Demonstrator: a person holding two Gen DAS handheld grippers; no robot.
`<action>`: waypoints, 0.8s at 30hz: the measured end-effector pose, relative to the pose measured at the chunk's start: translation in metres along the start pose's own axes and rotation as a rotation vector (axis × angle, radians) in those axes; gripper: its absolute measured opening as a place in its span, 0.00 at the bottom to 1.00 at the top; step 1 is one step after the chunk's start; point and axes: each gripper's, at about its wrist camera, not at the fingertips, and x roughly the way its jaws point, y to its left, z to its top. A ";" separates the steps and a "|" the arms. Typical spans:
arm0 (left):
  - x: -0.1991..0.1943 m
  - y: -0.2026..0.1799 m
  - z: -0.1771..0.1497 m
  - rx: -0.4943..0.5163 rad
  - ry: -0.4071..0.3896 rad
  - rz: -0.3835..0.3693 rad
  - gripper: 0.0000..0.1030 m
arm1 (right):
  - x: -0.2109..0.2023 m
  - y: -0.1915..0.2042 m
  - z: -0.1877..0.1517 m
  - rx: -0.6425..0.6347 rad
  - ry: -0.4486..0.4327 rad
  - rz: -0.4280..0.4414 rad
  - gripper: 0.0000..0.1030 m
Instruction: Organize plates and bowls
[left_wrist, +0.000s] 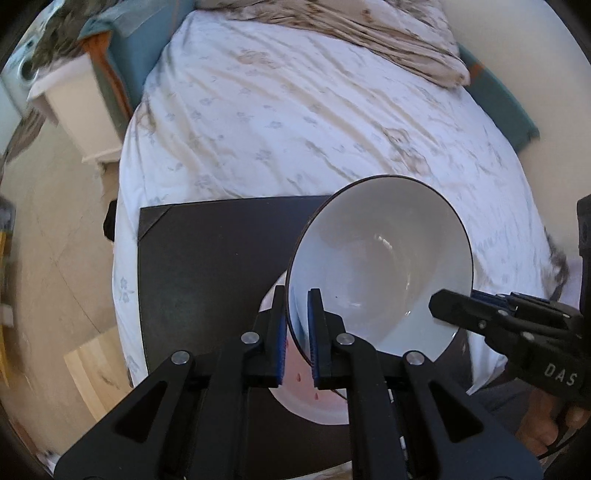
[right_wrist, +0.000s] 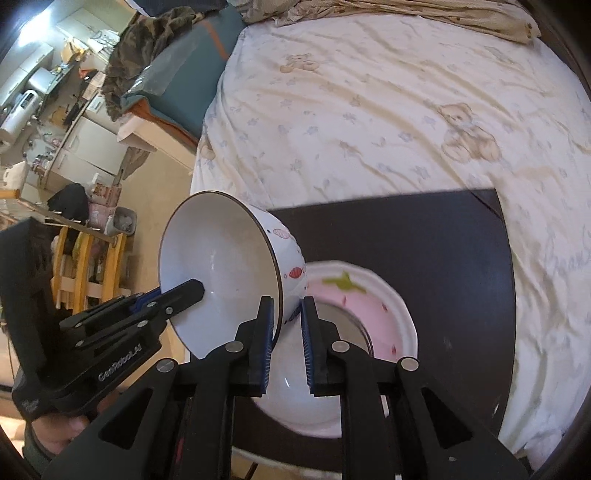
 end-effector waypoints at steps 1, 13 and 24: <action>0.001 -0.003 -0.002 0.009 0.000 -0.003 0.07 | -0.002 -0.004 -0.006 -0.003 -0.007 0.011 0.18; 0.004 -0.004 -0.007 -0.045 0.020 -0.044 0.07 | 0.000 -0.039 -0.034 0.072 -0.054 0.163 0.20; 0.023 -0.013 -0.016 -0.027 0.170 -0.041 0.12 | 0.009 -0.058 -0.058 0.215 0.099 0.229 0.24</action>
